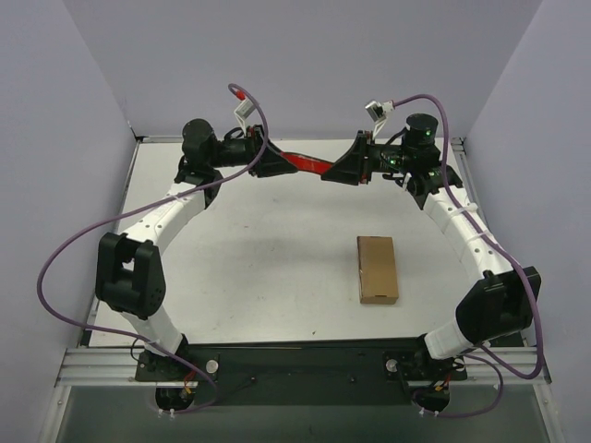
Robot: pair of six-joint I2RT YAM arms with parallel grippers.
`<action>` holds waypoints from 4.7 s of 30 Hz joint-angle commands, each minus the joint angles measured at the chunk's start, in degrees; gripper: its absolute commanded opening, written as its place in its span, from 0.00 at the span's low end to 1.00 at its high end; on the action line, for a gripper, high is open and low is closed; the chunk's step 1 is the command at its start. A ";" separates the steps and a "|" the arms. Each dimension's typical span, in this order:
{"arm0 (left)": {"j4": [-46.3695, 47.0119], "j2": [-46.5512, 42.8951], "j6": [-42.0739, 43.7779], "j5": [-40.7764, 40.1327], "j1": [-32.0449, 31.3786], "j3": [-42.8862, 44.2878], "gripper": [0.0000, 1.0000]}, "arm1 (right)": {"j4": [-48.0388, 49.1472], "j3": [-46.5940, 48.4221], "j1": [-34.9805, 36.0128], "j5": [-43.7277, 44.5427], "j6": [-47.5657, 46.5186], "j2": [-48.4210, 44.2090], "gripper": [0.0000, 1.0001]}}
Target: Unpack the express box
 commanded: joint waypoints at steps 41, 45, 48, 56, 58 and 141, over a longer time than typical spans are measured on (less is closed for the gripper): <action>-5.33 -5.36 8.85 3.32 -1.94 5.27 0.20 | -2.02 -4.27 3.74 6.44 -6.21 4.38 0.00; -5.76 -6.50 10.88 3.57 -2.29 4.91 0.03 | -4.75 -5.50 4.09 7.06 -8.85 3.59 0.00; -6.90 -7.55 12.55 6.38 -2.20 5.09 0.00 | -7.12 -5.77 3.65 7.06 -11.23 3.06 0.04; -7.96 -8.97 13.26 8.32 -1.85 2.01 0.00 | -8.09 -1.73 3.91 6.71 -12.81 4.72 0.45; -7.70 -8.70 13.34 8.06 -1.85 1.84 0.00 | -8.18 -0.94 4.26 6.36 -13.16 5.25 0.45; -59.20 -9.83 51.40 -34.81 -7.29 9.66 0.00 | -37.45 -21.11 -13.31 44.21 -68.43 -10.73 0.32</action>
